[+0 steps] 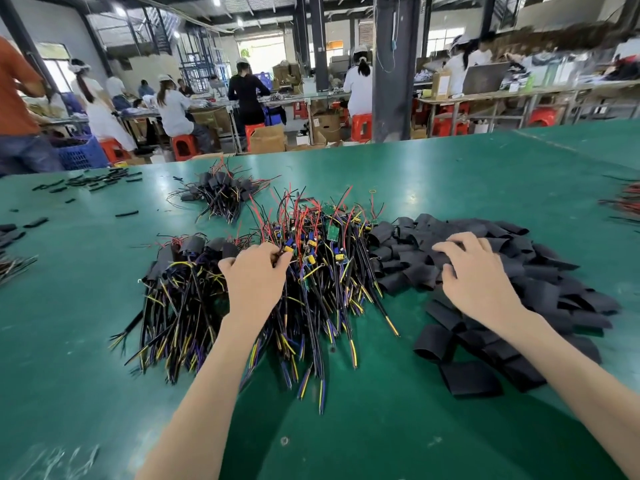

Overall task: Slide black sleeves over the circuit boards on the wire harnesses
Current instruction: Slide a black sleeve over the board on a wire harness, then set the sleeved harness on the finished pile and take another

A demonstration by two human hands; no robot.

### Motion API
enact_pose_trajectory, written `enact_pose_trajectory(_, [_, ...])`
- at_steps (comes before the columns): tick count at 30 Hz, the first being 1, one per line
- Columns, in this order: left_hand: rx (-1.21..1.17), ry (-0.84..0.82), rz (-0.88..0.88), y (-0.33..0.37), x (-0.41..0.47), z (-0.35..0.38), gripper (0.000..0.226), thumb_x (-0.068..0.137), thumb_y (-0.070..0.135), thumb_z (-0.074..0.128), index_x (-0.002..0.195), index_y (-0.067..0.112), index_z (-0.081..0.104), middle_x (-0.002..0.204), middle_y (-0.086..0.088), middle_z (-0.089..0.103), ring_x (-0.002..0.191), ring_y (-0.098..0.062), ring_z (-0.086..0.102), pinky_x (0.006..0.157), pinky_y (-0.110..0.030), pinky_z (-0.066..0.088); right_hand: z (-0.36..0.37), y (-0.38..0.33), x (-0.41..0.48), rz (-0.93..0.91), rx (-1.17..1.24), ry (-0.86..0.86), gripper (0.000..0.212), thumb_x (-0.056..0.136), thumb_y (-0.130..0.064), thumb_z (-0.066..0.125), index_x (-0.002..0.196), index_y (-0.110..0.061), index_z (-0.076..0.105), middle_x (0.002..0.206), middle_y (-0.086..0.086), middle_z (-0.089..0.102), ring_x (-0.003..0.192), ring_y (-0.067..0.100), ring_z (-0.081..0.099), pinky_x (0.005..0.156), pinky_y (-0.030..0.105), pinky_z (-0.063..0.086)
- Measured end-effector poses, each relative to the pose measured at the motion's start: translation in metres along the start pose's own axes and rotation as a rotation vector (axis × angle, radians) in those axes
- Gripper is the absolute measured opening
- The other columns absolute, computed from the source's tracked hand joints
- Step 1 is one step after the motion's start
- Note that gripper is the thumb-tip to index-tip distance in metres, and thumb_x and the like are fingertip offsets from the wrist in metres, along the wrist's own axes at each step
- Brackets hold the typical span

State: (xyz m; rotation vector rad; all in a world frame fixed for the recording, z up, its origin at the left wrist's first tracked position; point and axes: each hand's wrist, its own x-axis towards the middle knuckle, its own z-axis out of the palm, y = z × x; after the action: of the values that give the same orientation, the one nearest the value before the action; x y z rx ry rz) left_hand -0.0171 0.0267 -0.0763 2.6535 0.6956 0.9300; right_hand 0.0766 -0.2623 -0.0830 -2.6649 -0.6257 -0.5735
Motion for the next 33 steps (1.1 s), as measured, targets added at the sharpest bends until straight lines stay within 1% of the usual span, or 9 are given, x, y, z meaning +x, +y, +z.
enact_pose_trajectory(4, [-0.208,0.007,-0.06,0.001,0.002,-0.003,0.019,0.09,0.03,0.062,0.099,0.014,0.069,0.093,0.0,0.072,0.093,-0.02,0.065,0.085,-0.032,0.046,0.011,-0.005,0.0,-0.226,0.016,-0.092,0.04,0.089,-0.01,0.052,0.128,-0.02,0.053,0.129,0.0,0.049,0.12,0.023,0.04,0.098,0.038,0.032])
enact_pose_trajectory(8, [-0.234,-0.087,-0.094,0.009,-0.002,-0.006,0.052,0.082,0.059,0.059,0.111,0.016,0.065,0.108,-0.002,0.06,0.103,-0.021,0.057,0.085,-0.029,0.039,0.026,-0.01,0.0,-0.401,-0.05,-0.209,0.045,0.096,-0.026,0.044,0.14,-0.033,0.037,0.144,-0.016,0.036,0.137,0.008,0.024,0.111,0.03,0.013])
enact_pose_trajectory(11, [-0.137,-0.119,-0.064,0.011,-0.004,-0.005,0.059,0.078,0.057,0.066,0.119,0.016,0.063,0.113,-0.002,0.063,0.109,-0.022,0.056,0.096,-0.039,0.043,0.033,-0.01,0.001,-0.429,-0.134,-0.26,0.044,0.099,-0.032,0.039,0.143,-0.036,0.032,0.141,-0.019,0.038,0.135,0.006,0.023,0.112,0.032,0.005])
enact_pose_trajectory(16, [-0.159,-0.015,-0.074,0.013,-0.003,-0.005,0.021,0.09,0.023,0.061,0.11,0.016,0.066,0.104,-0.001,0.071,0.108,-0.027,0.053,0.09,-0.035,0.038,0.034,-0.007,0.001,-0.423,-0.238,-0.242,0.042,0.097,-0.031,0.043,0.139,-0.032,0.038,0.12,-0.005,0.042,0.116,0.019,0.03,0.103,0.034,0.014])
enact_pose_trajectory(21, [-0.222,-0.012,-0.058,0.016,-0.001,-0.008,0.028,0.095,0.008,0.046,0.12,0.004,0.058,0.109,-0.018,0.06,0.101,-0.03,0.048,0.084,-0.03,0.033,0.031,-0.005,0.002,-0.399,-0.291,-0.3,0.044,0.099,-0.038,0.036,0.142,-0.027,0.033,0.13,-0.006,0.037,0.122,0.018,0.026,0.106,0.034,0.011])
enact_pose_trajectory(24, [-0.355,0.058,-0.048,0.02,0.001,-0.021,0.035,0.093,-0.004,0.041,0.124,0.004,0.055,0.107,-0.015,0.047,0.083,-0.022,0.045,0.07,-0.018,0.028,0.029,-0.007,0.002,-0.422,-0.318,-0.342,0.045,0.1,-0.034,0.034,0.144,-0.025,0.027,0.132,-0.005,0.033,0.122,0.018,0.025,0.107,0.036,0.01])
enact_pose_trajectory(26, [-0.473,0.055,-0.009,0.022,0.002,-0.031,0.038,0.089,-0.012,0.038,0.12,0.002,0.054,0.098,-0.011,0.043,0.079,-0.023,0.05,0.07,-0.014,0.037,0.027,-0.008,0.002,-0.425,-0.306,-0.357,0.047,0.1,-0.032,0.035,0.145,-0.023,0.025,0.129,-0.003,0.033,0.12,0.019,0.025,0.107,0.036,0.01])
enact_pose_trajectory(29, [-0.585,0.0,0.054,0.028,0.001,-0.045,0.035,0.092,-0.008,0.038,0.117,0.01,0.054,0.102,-0.016,0.047,0.078,-0.014,0.05,0.07,-0.014,0.044,0.024,-0.01,-0.001,-0.426,-0.236,-0.312,0.046,0.1,-0.028,0.036,0.144,-0.02,0.027,0.127,0.001,0.034,0.118,0.021,0.027,0.104,0.033,0.013])
enact_pose_trajectory(33, [-0.629,-0.001,0.181,0.036,-0.005,-0.057,0.019,0.092,0.011,0.057,0.105,0.023,0.061,0.103,-0.007,0.049,0.071,0.0,0.048,0.07,-0.003,0.035,0.018,-0.017,-0.001,-0.382,-0.048,-0.137,0.039,0.095,-0.016,0.049,0.133,-0.012,0.043,0.124,0.009,0.041,0.111,0.028,0.038,0.096,0.035,0.028])
